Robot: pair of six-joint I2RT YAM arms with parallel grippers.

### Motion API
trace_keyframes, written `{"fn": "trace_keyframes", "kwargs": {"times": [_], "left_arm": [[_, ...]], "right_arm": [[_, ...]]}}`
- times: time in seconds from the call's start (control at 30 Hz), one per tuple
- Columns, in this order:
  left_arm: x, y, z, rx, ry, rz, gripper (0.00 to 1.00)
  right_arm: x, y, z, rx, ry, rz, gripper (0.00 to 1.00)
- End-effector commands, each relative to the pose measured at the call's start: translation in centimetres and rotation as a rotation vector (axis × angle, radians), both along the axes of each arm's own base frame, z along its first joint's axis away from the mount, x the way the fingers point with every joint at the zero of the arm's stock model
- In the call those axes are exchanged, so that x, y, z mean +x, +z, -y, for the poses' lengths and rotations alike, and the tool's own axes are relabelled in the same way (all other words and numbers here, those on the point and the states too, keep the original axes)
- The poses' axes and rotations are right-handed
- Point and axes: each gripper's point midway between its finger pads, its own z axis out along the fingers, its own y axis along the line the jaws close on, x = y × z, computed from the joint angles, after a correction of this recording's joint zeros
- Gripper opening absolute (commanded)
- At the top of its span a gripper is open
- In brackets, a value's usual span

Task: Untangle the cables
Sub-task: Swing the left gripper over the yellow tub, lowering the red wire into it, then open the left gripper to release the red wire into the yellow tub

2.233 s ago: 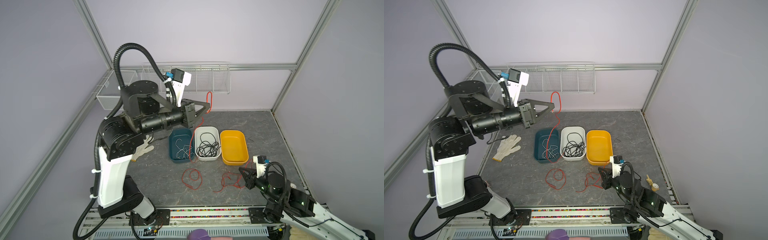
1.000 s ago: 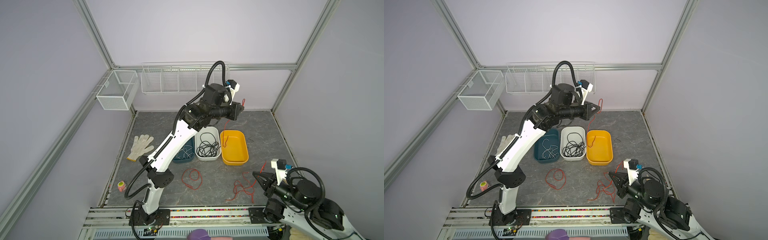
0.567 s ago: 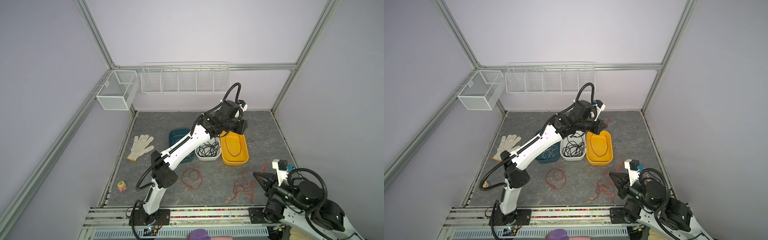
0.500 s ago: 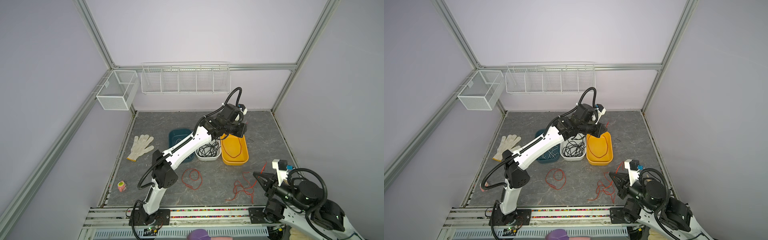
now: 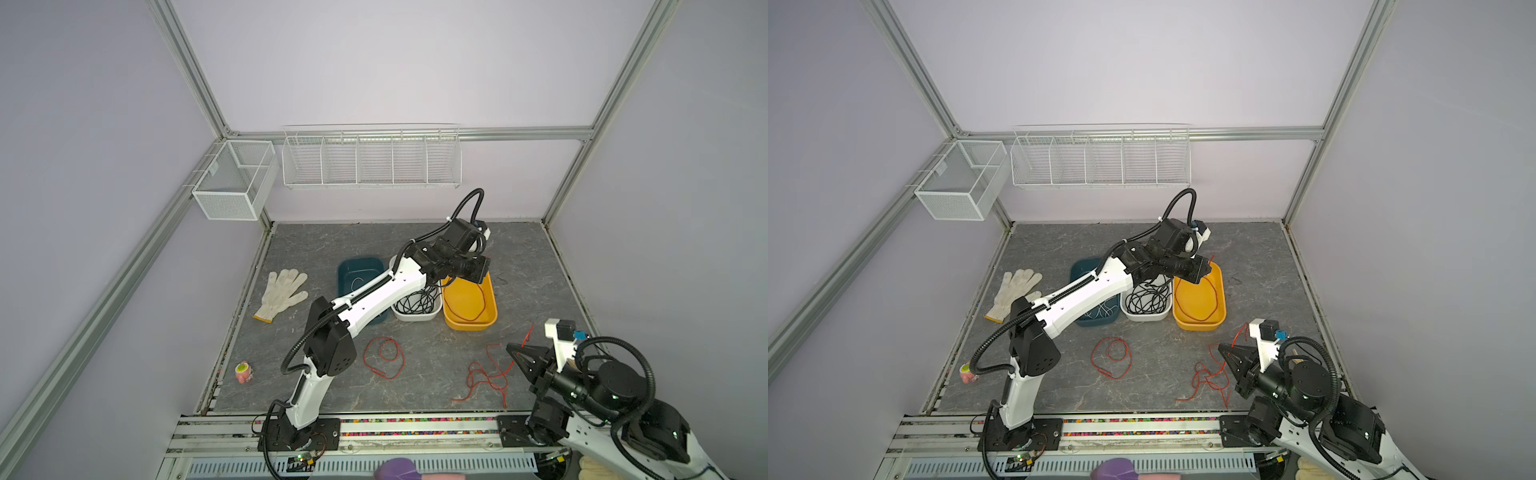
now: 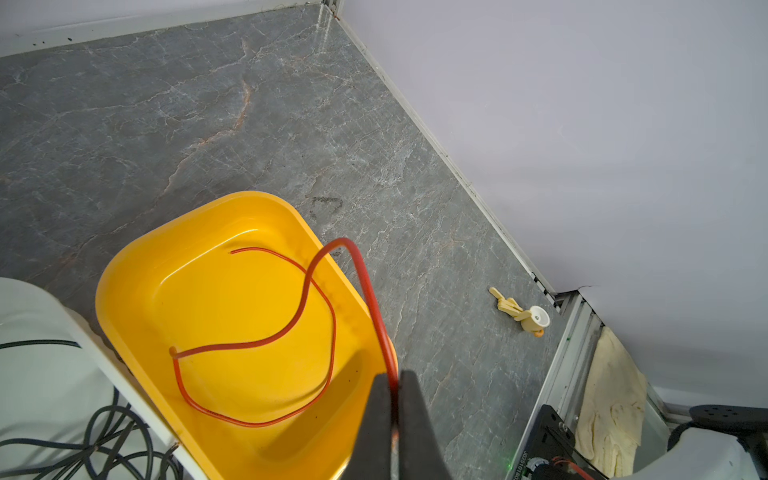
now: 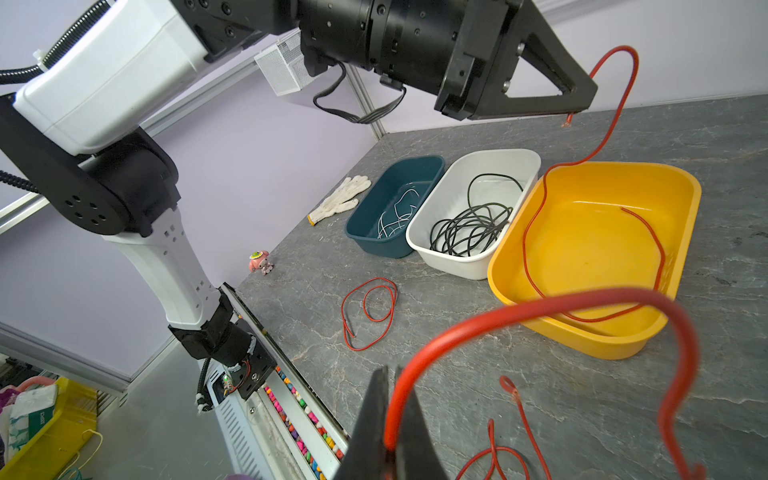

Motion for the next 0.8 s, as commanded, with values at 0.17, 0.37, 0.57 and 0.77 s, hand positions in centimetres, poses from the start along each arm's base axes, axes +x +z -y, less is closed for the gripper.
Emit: {"fn": "trace_keyframes", "kwargs": {"times": [0.17,0.37,0.57,0.77], "left_arm": [[-0.2,-7.6,0.3,0.15,0.008,-0.071,0.0],[-0.1,-10.8,-0.6,0.248,0.037,-0.091,0.0],[0.5,-13.2,-1.8,0.335,0.079,-0.094,0.0],[0.5,-15.2,-2.3,0.399,0.082,-0.113,0.02]], "right_arm": [[0.2,0.4,0.3,0.012,-0.019,0.023,0.06],[0.2,0.3,0.4,0.011,-0.022,0.021,0.06],[0.3,0.3,0.4,0.009,-0.024,0.02,0.06],[0.3,0.2,0.4,0.009,-0.024,0.02,0.06]]}}
